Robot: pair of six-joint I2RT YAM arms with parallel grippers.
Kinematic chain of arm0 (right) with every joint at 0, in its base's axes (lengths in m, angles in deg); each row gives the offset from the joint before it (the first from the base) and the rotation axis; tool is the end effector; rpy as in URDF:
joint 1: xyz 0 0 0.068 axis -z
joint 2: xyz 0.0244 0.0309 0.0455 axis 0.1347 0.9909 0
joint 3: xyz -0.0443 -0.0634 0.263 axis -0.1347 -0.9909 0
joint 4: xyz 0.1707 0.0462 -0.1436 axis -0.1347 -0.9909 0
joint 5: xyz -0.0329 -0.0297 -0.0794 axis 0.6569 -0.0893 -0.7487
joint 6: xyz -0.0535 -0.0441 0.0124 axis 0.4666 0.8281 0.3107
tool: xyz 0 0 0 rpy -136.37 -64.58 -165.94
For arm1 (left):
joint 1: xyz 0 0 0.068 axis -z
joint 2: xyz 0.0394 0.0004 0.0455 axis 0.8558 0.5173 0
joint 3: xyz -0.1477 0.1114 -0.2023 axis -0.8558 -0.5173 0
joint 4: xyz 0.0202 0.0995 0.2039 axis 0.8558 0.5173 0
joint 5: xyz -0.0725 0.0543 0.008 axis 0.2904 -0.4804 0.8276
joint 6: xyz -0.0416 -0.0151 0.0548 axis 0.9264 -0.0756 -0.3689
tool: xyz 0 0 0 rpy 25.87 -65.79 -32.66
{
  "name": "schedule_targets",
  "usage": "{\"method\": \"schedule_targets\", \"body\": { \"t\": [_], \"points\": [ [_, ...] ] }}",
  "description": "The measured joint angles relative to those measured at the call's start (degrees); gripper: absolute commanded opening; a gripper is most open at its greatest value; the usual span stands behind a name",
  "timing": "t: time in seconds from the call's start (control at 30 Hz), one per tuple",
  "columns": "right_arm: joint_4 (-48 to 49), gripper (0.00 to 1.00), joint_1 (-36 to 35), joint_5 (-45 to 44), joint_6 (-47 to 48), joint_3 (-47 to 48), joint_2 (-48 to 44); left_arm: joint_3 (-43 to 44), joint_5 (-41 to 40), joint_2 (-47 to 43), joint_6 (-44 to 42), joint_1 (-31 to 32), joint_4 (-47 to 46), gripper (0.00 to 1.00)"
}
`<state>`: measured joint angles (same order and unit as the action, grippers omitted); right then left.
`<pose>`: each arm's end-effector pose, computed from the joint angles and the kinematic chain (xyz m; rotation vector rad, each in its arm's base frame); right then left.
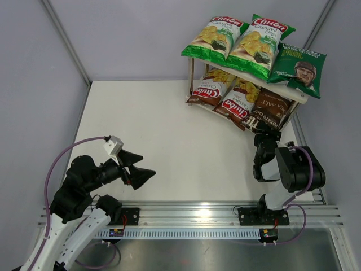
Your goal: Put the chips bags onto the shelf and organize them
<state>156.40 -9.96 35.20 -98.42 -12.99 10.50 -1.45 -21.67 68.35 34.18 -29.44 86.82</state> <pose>0.2511 -0.0163 0.1697 1.3113 1.0854 0.6752 0.0369 -0.0511 0.3156 0.5398 1.7713 -1.0091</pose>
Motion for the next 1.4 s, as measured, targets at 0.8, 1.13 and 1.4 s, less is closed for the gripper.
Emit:
{"method": "schedule_targets", "body": {
  "t": [0.8, 1.13, 1.4],
  "points": [
    [-37.09, 0.30, 0.28, 1.51, 0.92, 1.46, -27.56, -0.11, -0.85, -1.09, 0.00, 0.00, 0.00, 0.99],
    [-29.59, 0.25, 0.35, 0.42, -6.40, 1.46, -18.64, -0.11, -1.29, -1.09, 0.00, 0.00, 0.00, 0.99],
    [-21.18, 0.25, 0.35, -1.27, -10.45, 2.32, -10.97, -0.11, -2.05, -1.09, 0.02, 0.00, 0.00, 0.99]
  ]
}}
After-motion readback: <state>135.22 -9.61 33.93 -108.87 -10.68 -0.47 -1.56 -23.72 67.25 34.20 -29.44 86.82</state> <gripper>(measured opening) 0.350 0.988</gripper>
